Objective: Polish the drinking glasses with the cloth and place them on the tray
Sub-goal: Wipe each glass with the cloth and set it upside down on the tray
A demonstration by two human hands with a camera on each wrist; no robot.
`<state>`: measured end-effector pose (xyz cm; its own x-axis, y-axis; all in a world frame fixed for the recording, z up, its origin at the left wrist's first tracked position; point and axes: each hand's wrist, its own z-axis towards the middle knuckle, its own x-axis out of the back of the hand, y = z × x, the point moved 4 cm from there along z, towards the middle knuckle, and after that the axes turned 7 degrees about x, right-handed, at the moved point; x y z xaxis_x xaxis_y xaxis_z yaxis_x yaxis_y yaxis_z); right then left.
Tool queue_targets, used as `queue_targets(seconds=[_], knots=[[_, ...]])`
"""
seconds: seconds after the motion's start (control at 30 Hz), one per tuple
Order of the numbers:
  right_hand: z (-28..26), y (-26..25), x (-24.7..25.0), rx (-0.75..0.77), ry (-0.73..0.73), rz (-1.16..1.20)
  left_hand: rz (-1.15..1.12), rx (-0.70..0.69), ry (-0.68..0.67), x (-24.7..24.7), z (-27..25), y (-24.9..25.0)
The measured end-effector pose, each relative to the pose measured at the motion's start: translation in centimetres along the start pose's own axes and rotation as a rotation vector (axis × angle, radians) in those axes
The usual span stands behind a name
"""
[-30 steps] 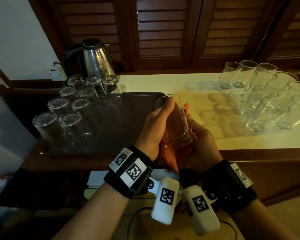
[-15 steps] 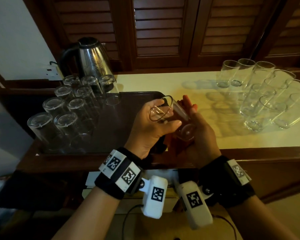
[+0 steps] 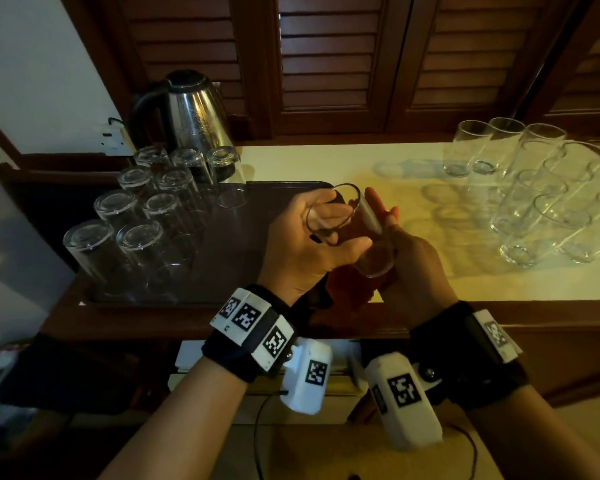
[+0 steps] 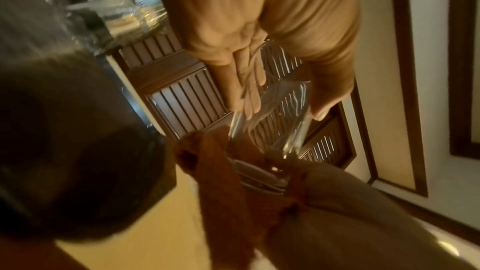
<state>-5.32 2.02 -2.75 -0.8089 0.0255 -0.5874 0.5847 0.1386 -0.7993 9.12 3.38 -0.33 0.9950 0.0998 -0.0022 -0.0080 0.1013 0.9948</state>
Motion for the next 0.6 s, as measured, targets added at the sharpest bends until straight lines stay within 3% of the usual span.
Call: queue_targets(seconds=[0.13, 0.33, 0.5, 0.6], knots=[[-1.0, 0.1, 0.0, 0.011, 0.001, -0.107, 0.020, -0.027, 0.009, 0.4, 0.1, 0.4], [0.3, 0.3, -0.7, 0.001, 0.093, 0.056, 0.035, -0.010, -0.044, -0.1, 0.1, 0.2], [-0.2, 1.3, 0.5, 0.053, 0.083, -0.262, 0.099, -0.081, 0.007, 0.6, 0.3, -0.4], [-0.1, 1.3, -0.5, 0.026, -0.142, -0.375, 0.018, -0.041, 0.029, 0.1, -0.3, -1.2]])
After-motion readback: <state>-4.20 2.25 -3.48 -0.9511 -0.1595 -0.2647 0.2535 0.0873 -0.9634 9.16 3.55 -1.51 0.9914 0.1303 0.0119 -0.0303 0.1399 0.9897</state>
